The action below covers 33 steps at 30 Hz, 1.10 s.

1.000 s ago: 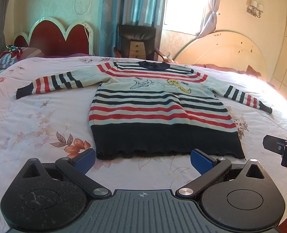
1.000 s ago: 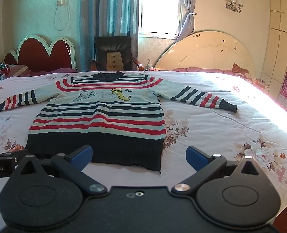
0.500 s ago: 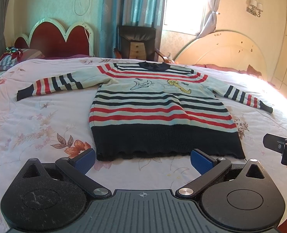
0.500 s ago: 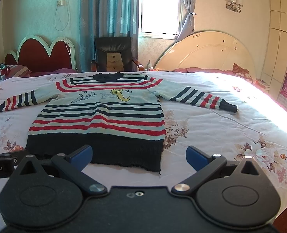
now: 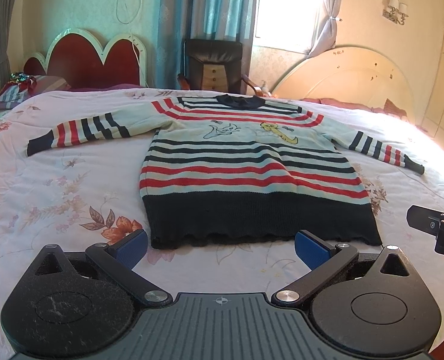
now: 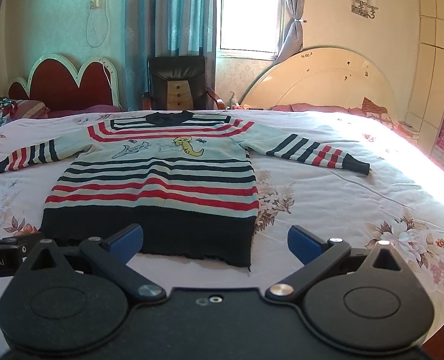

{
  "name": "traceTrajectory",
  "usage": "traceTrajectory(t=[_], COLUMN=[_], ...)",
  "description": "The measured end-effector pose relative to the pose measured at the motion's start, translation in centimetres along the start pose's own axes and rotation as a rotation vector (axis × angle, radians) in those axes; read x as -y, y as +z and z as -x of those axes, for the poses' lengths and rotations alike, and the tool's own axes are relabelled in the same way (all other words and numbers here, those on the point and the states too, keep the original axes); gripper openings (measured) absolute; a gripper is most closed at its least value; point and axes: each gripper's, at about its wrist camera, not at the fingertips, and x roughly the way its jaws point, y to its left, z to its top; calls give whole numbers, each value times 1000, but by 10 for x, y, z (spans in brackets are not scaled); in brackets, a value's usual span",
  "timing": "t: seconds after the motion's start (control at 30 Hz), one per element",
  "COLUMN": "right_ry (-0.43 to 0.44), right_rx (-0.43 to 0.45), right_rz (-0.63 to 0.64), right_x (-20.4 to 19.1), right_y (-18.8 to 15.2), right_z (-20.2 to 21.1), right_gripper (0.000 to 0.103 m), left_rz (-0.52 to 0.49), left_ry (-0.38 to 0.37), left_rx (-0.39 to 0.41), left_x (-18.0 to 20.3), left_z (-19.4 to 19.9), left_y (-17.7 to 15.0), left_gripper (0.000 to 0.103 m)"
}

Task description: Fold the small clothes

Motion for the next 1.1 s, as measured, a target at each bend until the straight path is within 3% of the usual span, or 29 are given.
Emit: traceTrajectory(t=[0.57, 0.73, 0.87, 1.03, 1.1], right_ry=[4, 5, -11, -44, -52], right_rx=[-4, -17, -13, -11, 3], right_rz=[-1, -23, -65, -176, -213], right_x=[0, 5, 24, 71, 91], right_y=[0, 0, 6, 22, 31], right_z=[-1, -7, -18, -50, -65], right_gripper=[102, 102, 102, 101, 92], left_rz=[26, -66, -128, -76, -49], left_ry=[-7, -11, -29, -85, -74], left_rx=[-15, 24, 54, 36, 39], left_x=[-2, 18, 28, 13, 8], left_z=[-5, -11, -27, -72, -92], left_y=[2, 8, 21, 59, 77], left_gripper=[103, 103, 103, 103, 103])
